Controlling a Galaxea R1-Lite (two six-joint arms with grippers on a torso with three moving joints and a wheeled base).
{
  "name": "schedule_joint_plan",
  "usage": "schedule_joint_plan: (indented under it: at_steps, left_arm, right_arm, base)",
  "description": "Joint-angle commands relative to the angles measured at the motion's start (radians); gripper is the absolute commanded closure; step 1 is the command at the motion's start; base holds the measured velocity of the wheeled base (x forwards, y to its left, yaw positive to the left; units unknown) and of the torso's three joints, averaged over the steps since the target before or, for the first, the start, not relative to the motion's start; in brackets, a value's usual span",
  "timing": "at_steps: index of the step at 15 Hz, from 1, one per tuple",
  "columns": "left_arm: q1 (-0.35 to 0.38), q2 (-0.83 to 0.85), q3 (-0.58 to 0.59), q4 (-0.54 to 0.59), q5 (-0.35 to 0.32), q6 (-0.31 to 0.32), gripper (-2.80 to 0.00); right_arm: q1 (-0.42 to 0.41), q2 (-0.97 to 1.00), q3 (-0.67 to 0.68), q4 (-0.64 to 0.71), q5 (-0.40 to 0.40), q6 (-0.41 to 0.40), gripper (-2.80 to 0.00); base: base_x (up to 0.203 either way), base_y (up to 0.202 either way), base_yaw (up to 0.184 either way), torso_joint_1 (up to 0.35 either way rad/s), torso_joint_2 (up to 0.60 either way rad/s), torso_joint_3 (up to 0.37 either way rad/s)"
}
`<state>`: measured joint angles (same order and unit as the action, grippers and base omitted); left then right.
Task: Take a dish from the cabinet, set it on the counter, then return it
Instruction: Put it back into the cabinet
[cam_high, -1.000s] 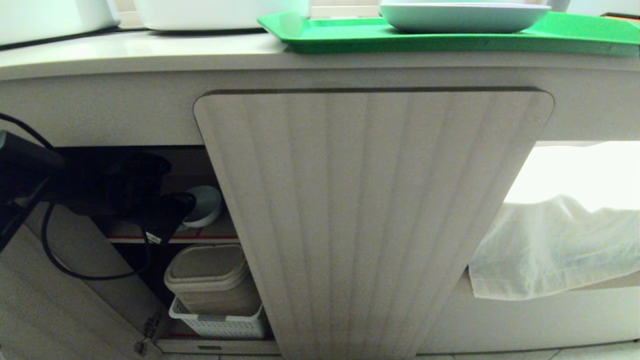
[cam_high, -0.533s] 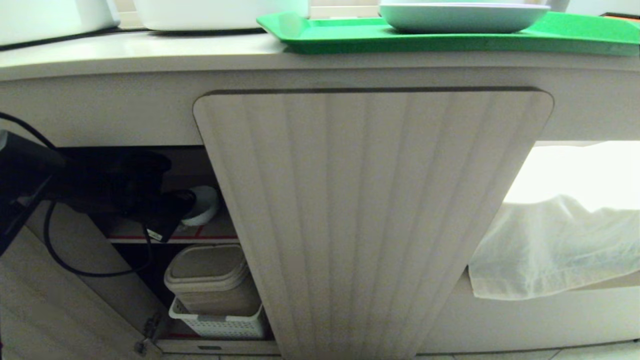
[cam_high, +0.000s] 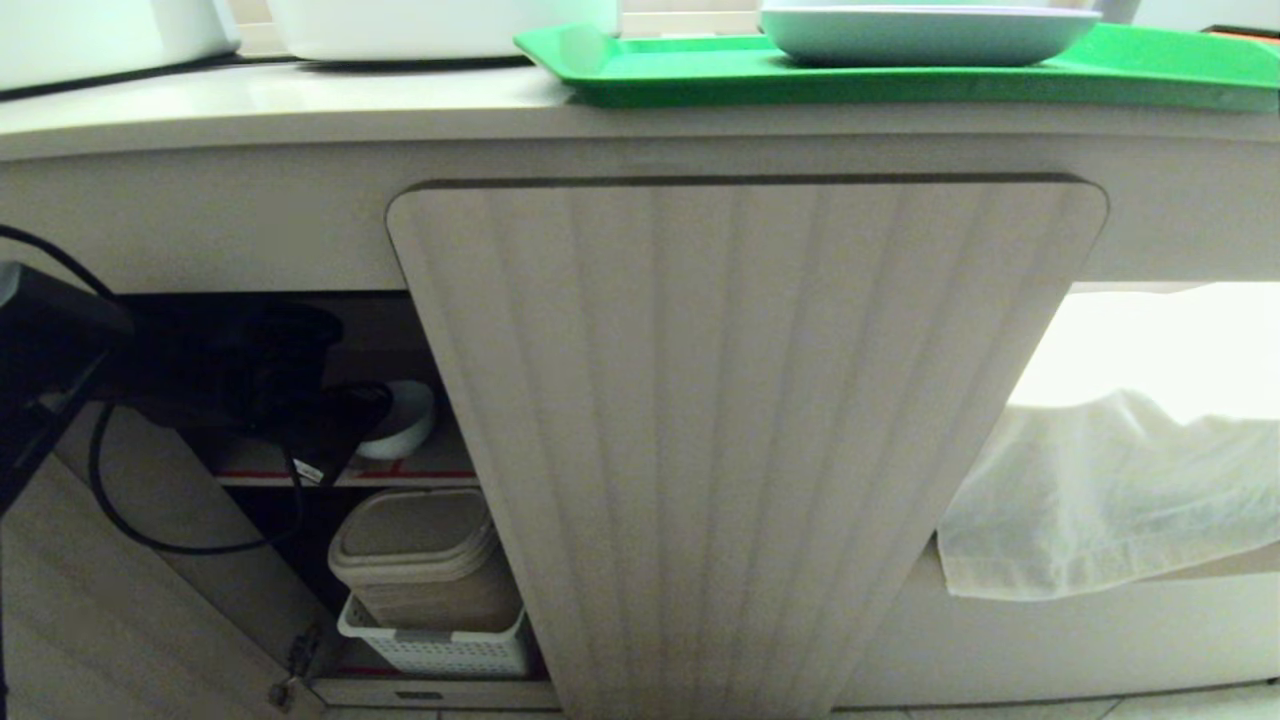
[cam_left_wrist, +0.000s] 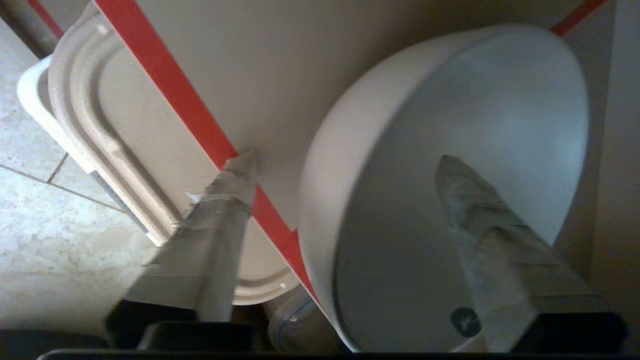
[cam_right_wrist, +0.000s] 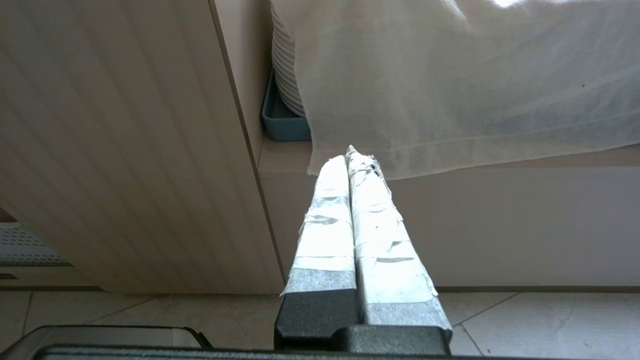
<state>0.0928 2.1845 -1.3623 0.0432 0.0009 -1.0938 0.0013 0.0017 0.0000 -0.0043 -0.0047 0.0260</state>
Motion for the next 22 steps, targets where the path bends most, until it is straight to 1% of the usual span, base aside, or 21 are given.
schedule_joint_plan:
  at_steps: [1,5,11,13,15,17,18,19,22]
  left_arm:
    - [-0.001,0.001,-0.003,0.0,0.008,-0.006,-2.8]
    - [0.001,0.005,-0.015,-0.002,0.014,-0.006,-2.8]
    - [-0.002,0.008,-0.024,-0.005,0.071,-0.003,-2.8]
    - [-0.002,0.006,-0.003,-0.089,0.089,-0.002,-2.8]
    - [-0.002,0.003,0.052,-0.191,0.11,0.007,-2.8]
    - [-0.006,-0.008,0.094,-0.251,0.118,0.009,-2.8]
    - [-0.007,-0.012,0.112,-0.264,0.119,0.02,-2.8]
    - [-0.007,-0.017,0.135,-0.284,0.119,0.044,-2.8]
    - [-0.007,-0.023,0.2,-0.424,0.12,0.113,-2.8]
  right_arm:
    - [0.0,0.001,0.0,0.0,0.0,0.0,0.0]
    - [0.0,0.001,0.0,0.0,0.0,0.0,0.0]
    - [0.0,0.001,0.0,0.0,0.0,0.0,0.0]
    - [0.0,0.001,0.0,0.0,0.0,0.0,0.0]
    - [0.0,0.001,0.0,0.0,0.0,0.0,0.0]
    - [0.0,0.001,0.0,0.0,0.0,0.0,0.0]
    - [0.0,0.001,0.0,0.0,0.0,0.0,0.0]
    - [0.0,0.001,0.0,0.0,0.0,0.0,0.0]
    - [0.0,0.001,0.0,0.0,0.0,0.0,0.0]
  base:
    - [0.0,0.0,0.0,0.0,0.0,0.0]
    - [0.0,0.0,0.0,0.0,0.0,0.0]
    - [0.0,0.0,0.0,0.0,0.0,0.0]
    - [0.0,0.0,0.0,0.0,0.0,0.0]
    - [0.0,0.0,0.0,0.0,0.0,0.0]
    - [0.0,0.0,0.0,0.0,0.0,0.0]
    - [0.0,0.0,0.0,0.0,0.0,0.0]
    - [0.0,0.0,0.0,0.0,0.0,0.0]
    - [0.0,0.0,0.0,0.0,0.0,0.0]
